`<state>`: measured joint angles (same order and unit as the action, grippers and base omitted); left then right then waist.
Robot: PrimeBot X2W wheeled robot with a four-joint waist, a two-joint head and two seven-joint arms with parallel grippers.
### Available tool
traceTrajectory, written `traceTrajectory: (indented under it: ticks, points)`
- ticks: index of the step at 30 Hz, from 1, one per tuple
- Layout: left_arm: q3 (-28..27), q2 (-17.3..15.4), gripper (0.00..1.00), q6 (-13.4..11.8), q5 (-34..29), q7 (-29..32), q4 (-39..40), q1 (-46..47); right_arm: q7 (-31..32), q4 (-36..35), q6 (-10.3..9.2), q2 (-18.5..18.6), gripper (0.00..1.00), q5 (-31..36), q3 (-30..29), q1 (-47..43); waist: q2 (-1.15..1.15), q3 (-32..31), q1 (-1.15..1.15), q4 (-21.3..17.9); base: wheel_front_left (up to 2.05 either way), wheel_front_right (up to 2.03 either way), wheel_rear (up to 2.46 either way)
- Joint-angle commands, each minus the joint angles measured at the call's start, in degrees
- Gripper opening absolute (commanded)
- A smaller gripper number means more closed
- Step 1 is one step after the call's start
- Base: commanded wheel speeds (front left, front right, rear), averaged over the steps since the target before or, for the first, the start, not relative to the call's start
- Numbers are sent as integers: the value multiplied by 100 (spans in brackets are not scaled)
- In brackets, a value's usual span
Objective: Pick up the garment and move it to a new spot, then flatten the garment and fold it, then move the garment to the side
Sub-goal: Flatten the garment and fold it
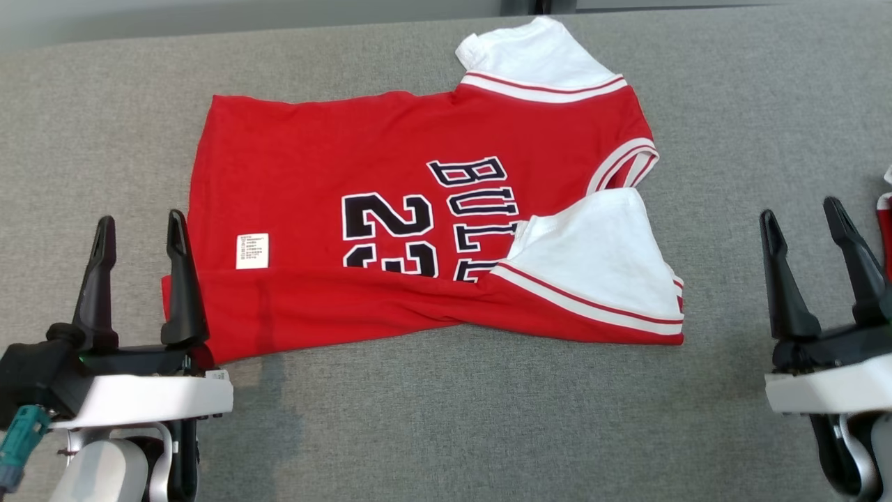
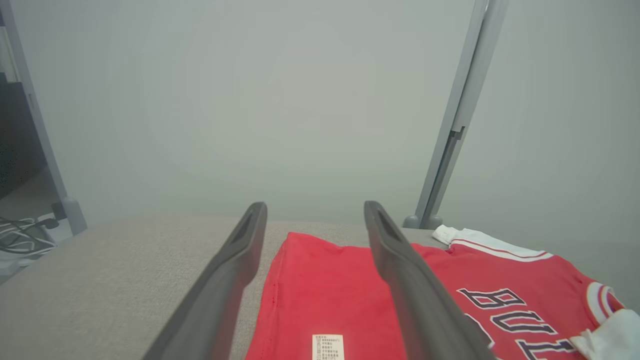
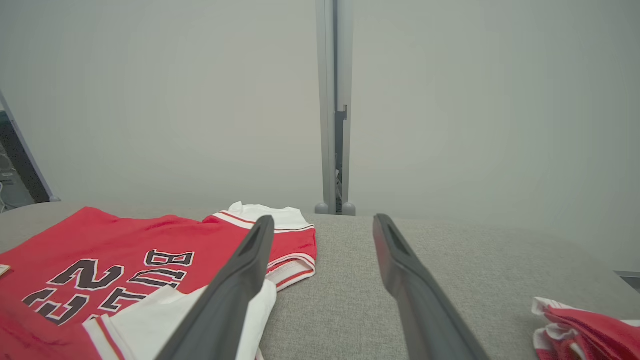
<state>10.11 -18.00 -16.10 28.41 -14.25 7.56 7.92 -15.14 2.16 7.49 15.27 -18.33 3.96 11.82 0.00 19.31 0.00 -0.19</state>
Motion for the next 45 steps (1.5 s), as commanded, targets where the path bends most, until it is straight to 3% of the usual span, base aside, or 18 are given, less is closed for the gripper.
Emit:
traceTrajectory:
  ticks: [1, 14, 28, 36, 45]
  points:
    - [-4, 0, 100, 97, -133, -59, -67, -52, 10, -128, 1, -100, 100, 147, -141, -242, 0, -109, 0, 50, 0, 0, 0]
    - [-168, -5, 100, 681, -552, -86, -632, -215, 273, -405, 1, -416, 100, 386, -331, -765, 0, -405, 0, 92, 0, 0, 0]
    - [-39, 128, 100, 892, -575, 54, -1088, -304, 534, -307, 1, -357, 100, 294, -247, -678, 0, -294, 0, 187, 0, 0, 0]
    - [17, 337, 100, 1146, -49, 339, -1876, -404, 900, 297, 1, -216, 100, 94, 269, -500, 0, 18, 0, 225, 0, 0, 0]
    - [-59, 501, 100, 1685, 738, 806, -2961, -81, 956, 1424, 1, -176, 100, -395, 1026, -61, 0, 264, 0, 273, 0, 0, 0]
